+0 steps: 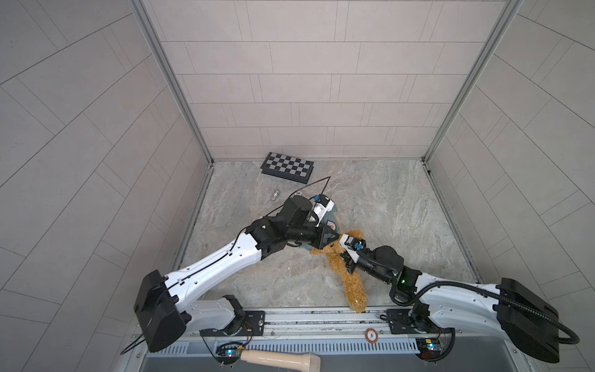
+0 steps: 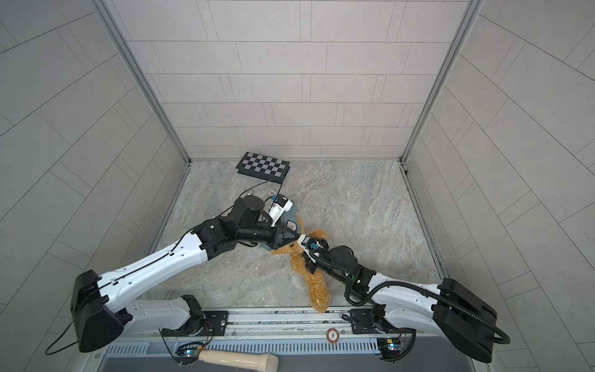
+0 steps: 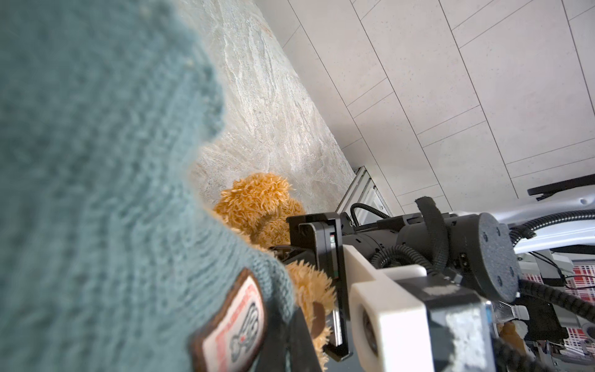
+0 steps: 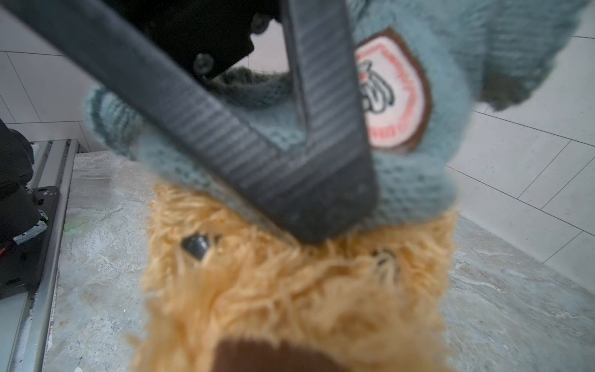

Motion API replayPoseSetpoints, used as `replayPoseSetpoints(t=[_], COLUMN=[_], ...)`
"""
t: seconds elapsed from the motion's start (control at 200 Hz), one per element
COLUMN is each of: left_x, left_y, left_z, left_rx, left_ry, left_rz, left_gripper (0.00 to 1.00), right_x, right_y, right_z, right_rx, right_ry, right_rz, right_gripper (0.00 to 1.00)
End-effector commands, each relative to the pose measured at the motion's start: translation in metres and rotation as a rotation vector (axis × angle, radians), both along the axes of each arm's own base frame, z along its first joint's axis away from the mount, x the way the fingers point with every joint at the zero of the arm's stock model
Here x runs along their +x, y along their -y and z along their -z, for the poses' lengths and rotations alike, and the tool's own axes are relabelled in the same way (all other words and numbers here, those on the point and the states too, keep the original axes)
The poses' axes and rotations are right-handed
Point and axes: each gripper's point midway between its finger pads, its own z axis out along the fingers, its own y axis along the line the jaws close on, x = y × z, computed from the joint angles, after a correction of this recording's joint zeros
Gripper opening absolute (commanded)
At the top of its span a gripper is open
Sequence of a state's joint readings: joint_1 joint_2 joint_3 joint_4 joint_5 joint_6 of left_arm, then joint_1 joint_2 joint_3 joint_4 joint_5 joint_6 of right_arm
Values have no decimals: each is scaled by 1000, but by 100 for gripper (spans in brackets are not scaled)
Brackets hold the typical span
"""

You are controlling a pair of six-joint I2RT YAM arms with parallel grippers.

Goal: Dress the teddy bear
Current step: 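Pull the sweater neck over the bear's head with the left gripper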

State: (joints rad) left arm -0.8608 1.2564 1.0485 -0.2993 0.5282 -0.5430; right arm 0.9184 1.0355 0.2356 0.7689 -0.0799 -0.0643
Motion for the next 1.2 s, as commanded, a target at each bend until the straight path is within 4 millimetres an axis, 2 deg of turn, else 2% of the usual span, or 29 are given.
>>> replayPoseSetpoints(t=[0.0, 0.115, 0.25, 0.33, 0.411, 0.606, 0.751, 0.891, 0.951, 1.096, 1.196], left_x=[0, -1, 5, 8, 8, 6, 7, 13, 14, 16, 13], left_y=[8, 2, -10, -12, -10, -12, -14, -21, -24, -27, -18], left_z=[-4, 4, -12, -24, -35, -68, -83, -78, -74, -70, -63], left_rx=[5, 47, 63, 70, 78, 71, 48, 87, 117, 165, 170], left_ry=[-1, -9, 53, 88, 108, 168, 193, 218, 236, 270, 254], left_rz=[-5, -20, -69, -69, -48, -17, -35, -78, -92, -113, -93], left_gripper=[0, 0, 0, 15, 23, 33, 35, 32, 25, 0, 0], right_x=[2, -3, -15, -22, -29, -37, -31, -26, -23, -21, -20], right_y=[4, 3, -1, -5, -6, 3, 4, 6, 7, 4, 4], right_z=[-53, -71, -92, -97, -108, -137, -142, -148, -150, -149, -151], right_rx=[138, 182, 241, 243, 276, 343, 338, 373, 379, 366, 372], right_ry=[161, 206, 253, 253, 264, 307, 318, 328, 328, 329, 335], right_rz=[30, 6, -60, -108, -140, -144, -113, -79, -64, -49, -43], right_gripper=[0, 0, 0, 0, 0, 0, 0, 0, 0, 0, 0])
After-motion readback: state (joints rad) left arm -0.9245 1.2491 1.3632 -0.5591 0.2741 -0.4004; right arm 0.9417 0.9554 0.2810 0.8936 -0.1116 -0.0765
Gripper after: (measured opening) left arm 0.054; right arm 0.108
